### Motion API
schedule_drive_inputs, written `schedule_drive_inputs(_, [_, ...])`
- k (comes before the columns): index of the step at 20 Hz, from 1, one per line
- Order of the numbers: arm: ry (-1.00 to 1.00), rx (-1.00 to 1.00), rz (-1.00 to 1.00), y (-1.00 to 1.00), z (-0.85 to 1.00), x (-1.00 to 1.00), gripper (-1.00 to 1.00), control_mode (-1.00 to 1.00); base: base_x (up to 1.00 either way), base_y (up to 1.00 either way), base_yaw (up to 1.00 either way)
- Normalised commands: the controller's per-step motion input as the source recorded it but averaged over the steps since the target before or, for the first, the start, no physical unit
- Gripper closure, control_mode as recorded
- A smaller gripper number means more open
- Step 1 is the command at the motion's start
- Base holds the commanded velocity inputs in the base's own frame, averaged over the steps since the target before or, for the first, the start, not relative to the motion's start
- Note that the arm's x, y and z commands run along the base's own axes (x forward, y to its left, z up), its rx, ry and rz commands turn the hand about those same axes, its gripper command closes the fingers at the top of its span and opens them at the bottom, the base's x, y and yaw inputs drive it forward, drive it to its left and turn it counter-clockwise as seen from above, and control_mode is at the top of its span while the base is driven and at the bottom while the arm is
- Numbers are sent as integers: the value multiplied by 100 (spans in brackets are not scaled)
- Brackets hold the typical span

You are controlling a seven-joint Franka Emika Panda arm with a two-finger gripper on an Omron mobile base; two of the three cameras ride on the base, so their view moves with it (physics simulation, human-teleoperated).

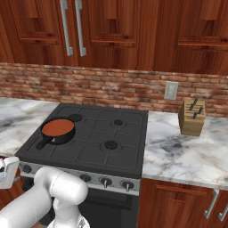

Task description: Wait until the marinara sauce is simmered to a deep red color and then turn off the stove.

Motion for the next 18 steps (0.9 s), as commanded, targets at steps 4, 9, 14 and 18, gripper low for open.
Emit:
schedule_drive_inputs(4, [-5, 0, 5, 0, 0, 0, -100, -100, 0, 0, 0])
schedule_drive_inputs(9, [-7, 0, 8, 0, 0, 0, -100, -100, 0, 0, 0])
schedule_drive_inputs(14, [-3, 0, 5, -3, 0, 0, -100, -100, 0, 0, 0])
schedule_drive_inputs(18, [-1, 0, 2, -10, 0, 0, -100, -100, 0, 0, 0])
